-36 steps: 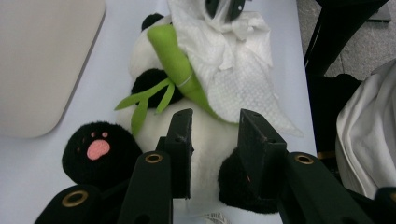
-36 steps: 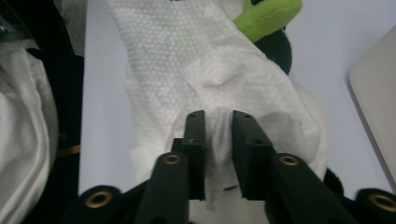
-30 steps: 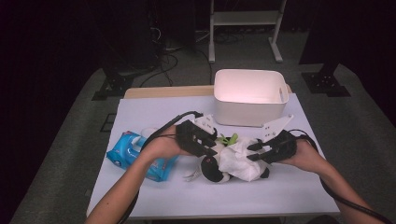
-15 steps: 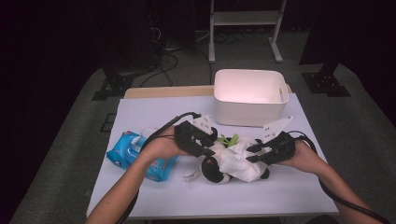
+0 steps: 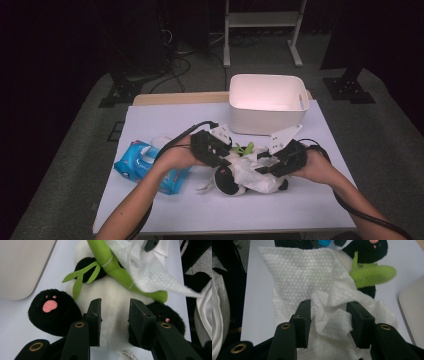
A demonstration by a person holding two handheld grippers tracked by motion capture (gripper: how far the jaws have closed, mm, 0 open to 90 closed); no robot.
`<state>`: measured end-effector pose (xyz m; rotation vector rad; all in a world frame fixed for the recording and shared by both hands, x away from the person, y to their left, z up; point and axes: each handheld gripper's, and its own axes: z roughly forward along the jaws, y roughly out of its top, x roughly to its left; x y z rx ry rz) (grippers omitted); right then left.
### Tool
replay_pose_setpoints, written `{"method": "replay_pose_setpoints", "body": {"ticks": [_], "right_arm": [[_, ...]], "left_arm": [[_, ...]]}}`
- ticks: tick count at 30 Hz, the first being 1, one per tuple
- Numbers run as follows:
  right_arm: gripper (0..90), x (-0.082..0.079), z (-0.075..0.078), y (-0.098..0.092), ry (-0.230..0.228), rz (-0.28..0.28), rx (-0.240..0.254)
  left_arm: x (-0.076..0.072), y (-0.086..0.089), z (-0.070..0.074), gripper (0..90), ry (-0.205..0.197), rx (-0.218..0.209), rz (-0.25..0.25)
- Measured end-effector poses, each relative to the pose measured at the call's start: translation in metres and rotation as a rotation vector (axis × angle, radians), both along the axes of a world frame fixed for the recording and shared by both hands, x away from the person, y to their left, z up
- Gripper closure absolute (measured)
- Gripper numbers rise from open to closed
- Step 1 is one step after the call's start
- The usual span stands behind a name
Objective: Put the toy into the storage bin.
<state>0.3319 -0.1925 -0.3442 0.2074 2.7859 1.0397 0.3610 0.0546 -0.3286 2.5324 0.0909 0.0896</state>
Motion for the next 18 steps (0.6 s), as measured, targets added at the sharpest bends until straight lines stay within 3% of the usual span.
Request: {"method": "replay_pose_setpoints", "body": {"ticks": [3, 7, 11, 13, 18], "right_arm": [[56.8, 0.000, -0.004, 0.012, -0.022, 0.012, -0.028], [72.9, -0.003, -0.007, 0.018, -0.061, 0.021, -0.060], [81.4, -0.005, -0.005, 0.009, -0.045, 0.021, -0.042], [82.1, -0.006, -0.003, 0.003, -0.048, 0.010, -0.029], [82.8, -0.007, 0.001, -0.019, -0.043, -0.022, -0.008]], "left_arm": [[-0.002, -0.004, -0.006, 61.6, 0.007, 0.004, -0.003], [-0.005, -0.010, -0.013, 61.0, 0.004, 0.036, -0.015], [-0.009, -0.014, -0.012, 61.0, -0.016, 0.056, -0.020], [-0.010, -0.015, -0.012, 61.0, -0.026, 0.071, -0.023], [-0.009, -0.014, -0.013, 60.8, -0.018, 0.062, -0.014]]}}
